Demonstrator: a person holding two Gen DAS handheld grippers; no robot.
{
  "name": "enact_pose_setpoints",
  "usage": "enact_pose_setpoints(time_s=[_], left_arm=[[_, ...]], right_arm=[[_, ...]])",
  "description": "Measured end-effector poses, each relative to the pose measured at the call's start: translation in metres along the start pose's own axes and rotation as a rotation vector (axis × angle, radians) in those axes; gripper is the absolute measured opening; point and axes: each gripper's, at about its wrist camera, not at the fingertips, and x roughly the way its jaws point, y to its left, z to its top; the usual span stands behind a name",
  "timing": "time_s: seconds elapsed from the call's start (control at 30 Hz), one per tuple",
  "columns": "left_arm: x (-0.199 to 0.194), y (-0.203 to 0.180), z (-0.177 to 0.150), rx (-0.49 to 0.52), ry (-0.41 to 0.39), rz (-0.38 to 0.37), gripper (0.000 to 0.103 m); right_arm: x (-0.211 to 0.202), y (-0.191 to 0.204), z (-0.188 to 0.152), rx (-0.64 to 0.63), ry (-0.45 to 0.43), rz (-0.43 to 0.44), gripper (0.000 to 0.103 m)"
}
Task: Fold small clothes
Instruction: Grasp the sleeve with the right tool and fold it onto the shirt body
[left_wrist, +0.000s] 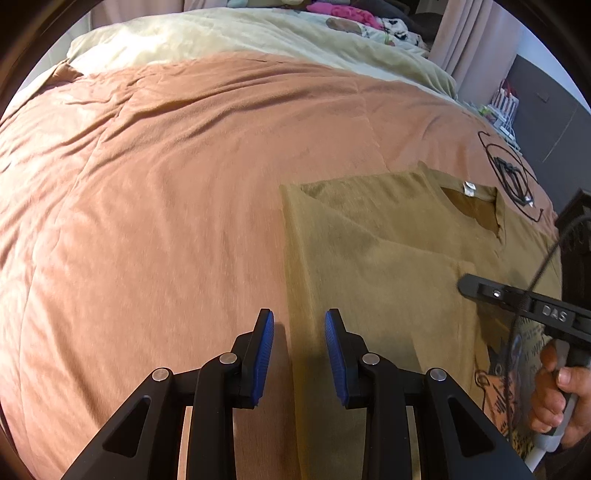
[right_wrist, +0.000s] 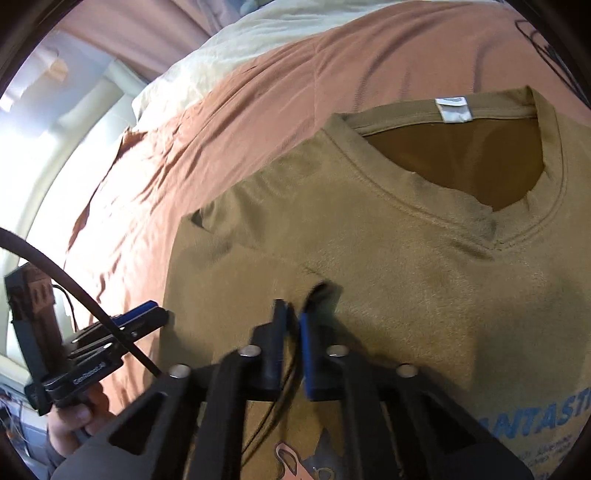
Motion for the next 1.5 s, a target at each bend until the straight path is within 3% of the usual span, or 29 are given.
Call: enact_pose_setpoints(time_s=[0.17,0.33,0.6,0.97,1.33,1.43,1.5], left_arm=[[0.006,0.0,0.008,0.006,-0.016,0.043,0.031],[0.013,-0.003,0.017,-0.004,-0.019,0.035,0.034],[0.032,-0.01,0.034,0.028,-0.005,0.062,0.034],[0.059,0.0,0.066,-0.043,0.007,0.074,0.034],[0.07,0.0,0.076,-0.053,-0.002,0.121,0.048],[0.06,0.002,0.072,-0.062,-0.005,0.158,0.05],[0.054,0.007,0.068,-0.079,0.005,0.149,0.05]], right_arm=[[-0.021,-0.001,-0.013,0.009,-0.038,-0.022,0.0],[-0.038,0.002,-0.023,0.016,-0.043,-0.07,0.0],[-0.043,0.007,-0.027,0.017,-0.044,-0.118,0.0],[-0.044,0.001,-0.035,0.027,-0.045,-0.132,0.0],[-0.036,0.002,-0.032,0.026,-0.044,-0.149,0.0],[-0.036,0.003,-0.029,0.037,-0.023,-0.161,0.001],[-0.04,0.005,-0.029,0.037,-0.021,-0.166,0.012]])
